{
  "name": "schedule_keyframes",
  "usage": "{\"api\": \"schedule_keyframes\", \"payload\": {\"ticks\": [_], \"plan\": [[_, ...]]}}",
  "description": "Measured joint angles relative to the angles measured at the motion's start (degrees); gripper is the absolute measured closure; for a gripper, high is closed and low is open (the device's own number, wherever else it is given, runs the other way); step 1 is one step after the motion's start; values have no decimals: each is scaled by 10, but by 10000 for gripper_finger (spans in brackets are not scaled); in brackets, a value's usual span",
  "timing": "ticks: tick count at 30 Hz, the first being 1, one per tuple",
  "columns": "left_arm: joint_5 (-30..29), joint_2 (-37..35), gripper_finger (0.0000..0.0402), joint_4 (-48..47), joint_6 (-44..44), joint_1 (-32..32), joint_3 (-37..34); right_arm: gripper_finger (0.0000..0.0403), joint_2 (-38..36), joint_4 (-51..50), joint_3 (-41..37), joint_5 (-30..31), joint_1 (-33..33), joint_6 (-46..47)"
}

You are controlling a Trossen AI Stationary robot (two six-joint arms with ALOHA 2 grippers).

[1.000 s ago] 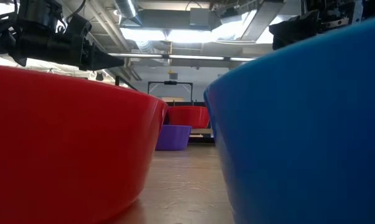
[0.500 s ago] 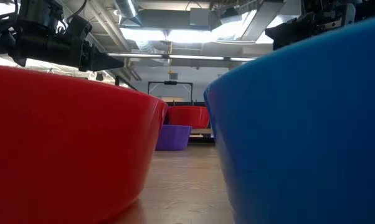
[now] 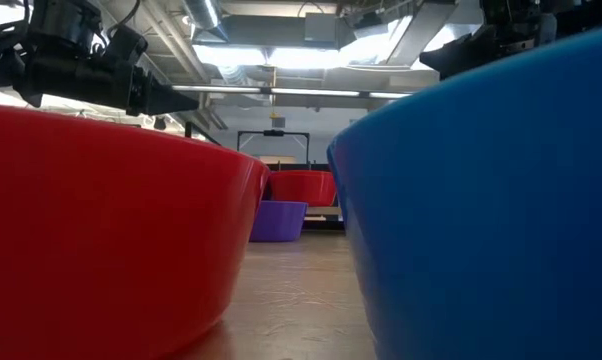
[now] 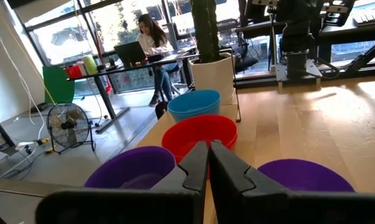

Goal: Pick & Place Mini bowls
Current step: Stack the blue bowl on top of the blue bowl on the shelf

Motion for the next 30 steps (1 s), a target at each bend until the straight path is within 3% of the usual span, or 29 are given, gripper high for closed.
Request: {"api": "schedule_keyframes", "payload": {"ticks": [30], "plan": [[0, 0, 392, -5, 0, 0, 0, 382, 0, -2, 0, -1, 0, 1]]}}
